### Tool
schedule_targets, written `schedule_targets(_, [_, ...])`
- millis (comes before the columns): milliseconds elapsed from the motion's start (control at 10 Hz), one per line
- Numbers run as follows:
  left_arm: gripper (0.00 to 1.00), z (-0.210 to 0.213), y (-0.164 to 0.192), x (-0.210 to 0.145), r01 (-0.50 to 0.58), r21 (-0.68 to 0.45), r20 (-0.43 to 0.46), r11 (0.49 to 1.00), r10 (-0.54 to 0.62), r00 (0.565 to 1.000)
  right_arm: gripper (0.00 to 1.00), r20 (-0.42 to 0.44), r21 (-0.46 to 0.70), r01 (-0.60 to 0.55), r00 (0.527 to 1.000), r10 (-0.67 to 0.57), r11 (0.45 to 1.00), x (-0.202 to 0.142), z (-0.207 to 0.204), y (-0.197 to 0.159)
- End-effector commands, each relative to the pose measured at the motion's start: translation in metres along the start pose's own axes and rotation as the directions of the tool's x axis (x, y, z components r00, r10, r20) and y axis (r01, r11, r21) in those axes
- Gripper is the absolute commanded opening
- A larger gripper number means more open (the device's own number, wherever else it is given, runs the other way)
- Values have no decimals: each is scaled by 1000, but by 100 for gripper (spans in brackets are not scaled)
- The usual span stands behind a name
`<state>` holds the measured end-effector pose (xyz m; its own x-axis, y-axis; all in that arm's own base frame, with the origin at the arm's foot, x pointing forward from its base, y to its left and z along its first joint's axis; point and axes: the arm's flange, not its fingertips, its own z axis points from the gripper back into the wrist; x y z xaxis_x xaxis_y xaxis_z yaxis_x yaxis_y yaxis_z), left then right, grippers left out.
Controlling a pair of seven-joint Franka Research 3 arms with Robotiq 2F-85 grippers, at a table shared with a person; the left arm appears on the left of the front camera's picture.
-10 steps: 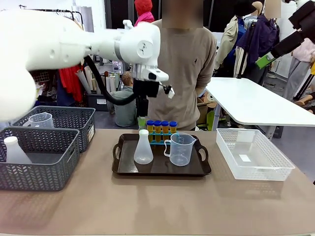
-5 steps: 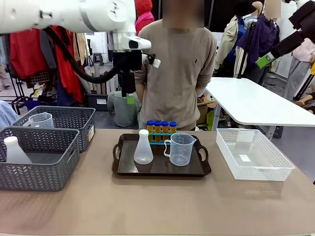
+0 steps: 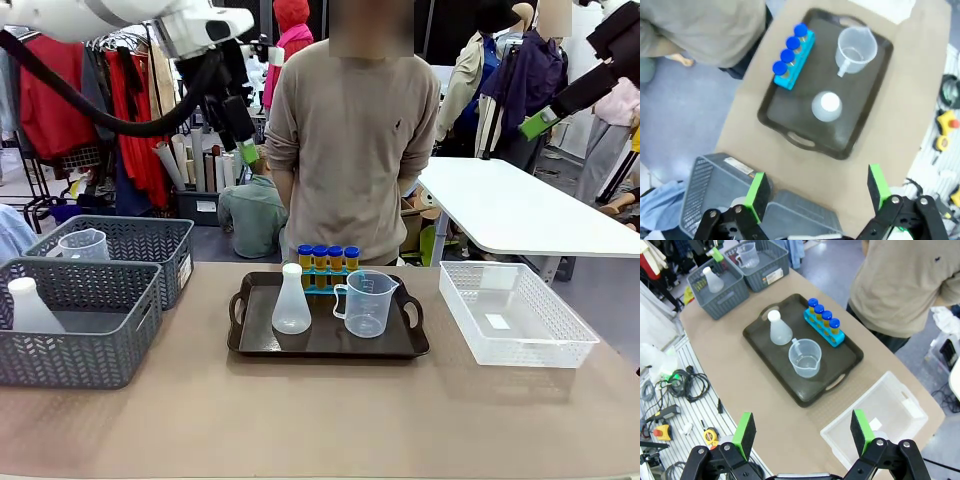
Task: Prepare the laboratory tools.
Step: Pick up one Small flask and place it on the Handle tray.
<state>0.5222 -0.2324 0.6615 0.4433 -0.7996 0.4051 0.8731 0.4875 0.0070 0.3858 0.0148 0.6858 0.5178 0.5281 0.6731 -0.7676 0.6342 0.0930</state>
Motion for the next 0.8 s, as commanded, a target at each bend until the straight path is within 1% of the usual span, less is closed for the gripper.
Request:
schedule_targets(0, [100, 5, -10, -34, 51, 0, 86, 999, -50, 995, 100, 8, 7, 7, 1000, -7, 1000, 2, 1, 1])
schedule_targets(100, [100, 15, -10, -44, 77, 28, 117, 997, -79, 990, 100, 8, 7, 7, 1000, -7, 1000, 2, 1, 1])
schedule_targets(300, [100, 38, -9, -60, 184, 32, 201, 982, -187, 961, 100, 8, 7, 7, 1000, -7, 1000, 2, 1, 1])
schedule_targets(400, [100, 46, -9, -66, 207, 25, 241, 978, -207, 948, 100, 8, 7, 7, 1000, -7, 1000, 2, 1, 1])
schedule_targets(700, [100, 61, -10, -82, 216, 35, 319, 976, -216, 923, 100, 8, 7, 7, 1000, -7, 1000, 2, 1, 1])
